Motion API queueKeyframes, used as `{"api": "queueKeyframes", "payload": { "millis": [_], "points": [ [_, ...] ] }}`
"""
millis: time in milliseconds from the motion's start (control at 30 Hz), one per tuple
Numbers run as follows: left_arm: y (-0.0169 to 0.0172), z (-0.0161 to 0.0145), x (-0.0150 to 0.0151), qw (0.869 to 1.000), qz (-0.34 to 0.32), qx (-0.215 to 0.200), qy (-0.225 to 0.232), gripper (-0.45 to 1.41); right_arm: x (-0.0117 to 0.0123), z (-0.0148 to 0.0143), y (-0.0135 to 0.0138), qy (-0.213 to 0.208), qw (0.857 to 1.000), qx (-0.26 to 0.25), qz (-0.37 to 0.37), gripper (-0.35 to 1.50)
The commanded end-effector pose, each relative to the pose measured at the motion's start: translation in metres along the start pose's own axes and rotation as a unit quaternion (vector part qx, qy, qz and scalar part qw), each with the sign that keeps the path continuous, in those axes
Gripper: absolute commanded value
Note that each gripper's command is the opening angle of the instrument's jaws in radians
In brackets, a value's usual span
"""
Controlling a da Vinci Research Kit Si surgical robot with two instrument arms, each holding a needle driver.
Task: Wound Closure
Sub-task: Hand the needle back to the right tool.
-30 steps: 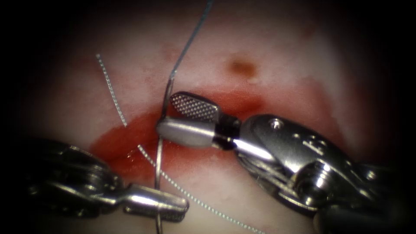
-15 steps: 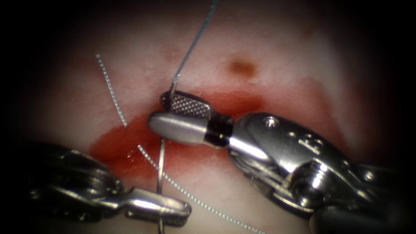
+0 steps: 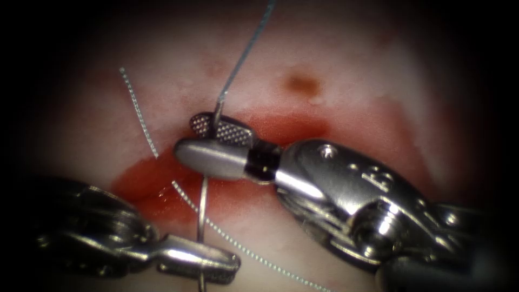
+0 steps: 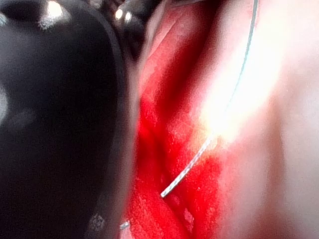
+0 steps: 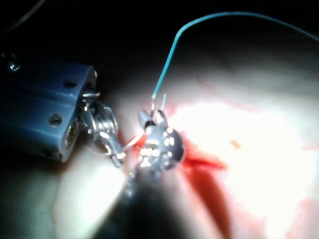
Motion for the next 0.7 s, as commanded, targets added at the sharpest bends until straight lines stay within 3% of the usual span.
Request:
{"api": "queueKeyframes", "payload": {
  "millis": [33,100,233,267,300,333,367,400,433,500,700],
  "points": [
    [-0.001,0.0002,-0.0004,1.0,0.003,0.0,0.001,-0.45,0.0006,0.0012,-0.0005,-0.001,1.0,0.007,0.003,-0.17],
    [-0.001,0.0002,-0.0004,1.0,0.003,0.001,0.003,-0.45,0.0006,0.0012,-0.0005,-0.006,1.0,0.017,0.003,-0.35],
    [-0.001,0.0002,-0.0004,1.0,0.004,-0.003,0.008,-0.45,0.0006,0.0012,-0.0005,-0.009,1.0,0.021,-0.006,-0.35],
    [-0.0011,0.0002,-0.0004,1.0,0.004,-0.004,0.01,-0.01,0.0006,0.0012,-0.0005,-0.01,1.0,0.023,-0.009,-0.35],
    [-0.0011,0.0002,-0.0004,1.0,0.004,-0.004,0.01,-0.01,0.0006,0.0012,-0.0005,-0.01,1.0,0.023,-0.009,-0.35],
    [-0.0015,0.0001,-0.0004,1.0,0.002,-0.005,0.012,0.72,0.0006,0.0012,-0.0005,-0.011,1.0,0.025,-0.009,-0.35],
    [-0.0015,0.0001,-0.0004,1.0,0.002,-0.005,0.012,0.72,0.0006,0.0012,-0.0005,-0.011,1.0,0.025,-0.009,-0.35],
    [-0.0017,0.0,-0.0004,1.0,-0.003,-0.004,0.015,0.99,0.0006,0.0011,-0.0005,-0.011,1.0,0.025,-0.009,-0.35],
    [-0.002,-0.0002,-0.0003,1.0,0.002,-0.005,0.018,1.13,0.0006,0.0011,-0.0005,-0.011,1.0,0.025,-0.009,-0.35],
    [-0.0025,-0.0006,-0.0003,1.0,0.004,0.006,0.004,1.26,0.0006,0.0011,-0.0005,-0.011,1.0,0.025,-0.011,-0.35],
    [-0.0024,-0.0026,-0.0005,0.999,0.016,0.021,-0.017,1.31,0.0009,0.0008,-0.0003,-0.011,0.999,0.028,-0.019,-0.35]
  ]
}}
